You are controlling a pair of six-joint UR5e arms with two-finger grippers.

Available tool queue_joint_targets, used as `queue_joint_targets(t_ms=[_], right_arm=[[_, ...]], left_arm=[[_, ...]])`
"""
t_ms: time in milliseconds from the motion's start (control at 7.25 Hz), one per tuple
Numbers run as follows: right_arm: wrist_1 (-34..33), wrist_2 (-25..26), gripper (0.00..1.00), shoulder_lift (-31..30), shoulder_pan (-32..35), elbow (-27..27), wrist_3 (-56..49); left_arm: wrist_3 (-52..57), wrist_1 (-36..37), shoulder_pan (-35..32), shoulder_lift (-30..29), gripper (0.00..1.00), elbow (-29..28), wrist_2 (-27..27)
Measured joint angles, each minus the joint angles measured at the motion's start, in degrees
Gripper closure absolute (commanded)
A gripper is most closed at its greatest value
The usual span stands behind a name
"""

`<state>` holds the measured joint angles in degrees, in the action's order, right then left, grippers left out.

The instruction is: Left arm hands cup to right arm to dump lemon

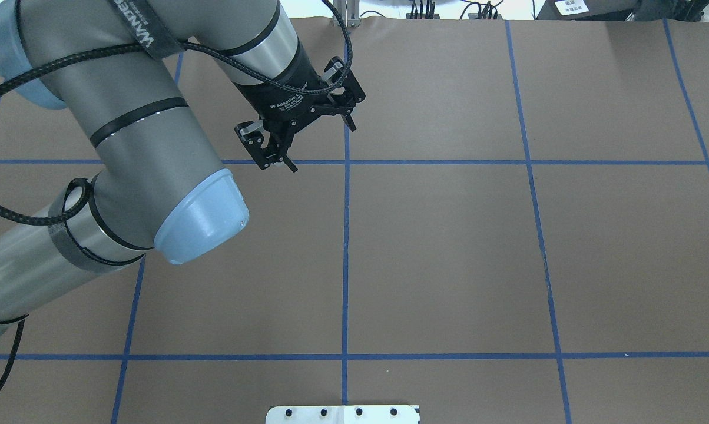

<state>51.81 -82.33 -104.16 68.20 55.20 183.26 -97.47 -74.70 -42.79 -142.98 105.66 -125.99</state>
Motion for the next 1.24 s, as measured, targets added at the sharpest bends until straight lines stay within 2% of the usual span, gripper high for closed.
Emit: queue_joint_targets(t_ms=[276,552,828,1241], right_arm=[[-4.02,-1.03,0.87,-0.48,-0.17,5.17,-5.63],[-13.18,-4.08,0.84,-0.67,-1.18,13.53,-13.86],[-20.13,-4.72,0.83,0.19,-5.90,18.53,-23.59],[-32.88,-3.44,0.83,6.12,-13.66,24.26,-53.04]], left_arm=[[-0.04,-0.01,0.73,0.08,0.00,-0.07,0.38],[-0.21,0.05,1.62,0.11,0.00,-0.05,0.54],[-0.24,0.02,1.63,0.13,0.00,-0.03,0.57],[1.17,-0.01,-0.25,0.70,0.00,-0.11,0.55]])
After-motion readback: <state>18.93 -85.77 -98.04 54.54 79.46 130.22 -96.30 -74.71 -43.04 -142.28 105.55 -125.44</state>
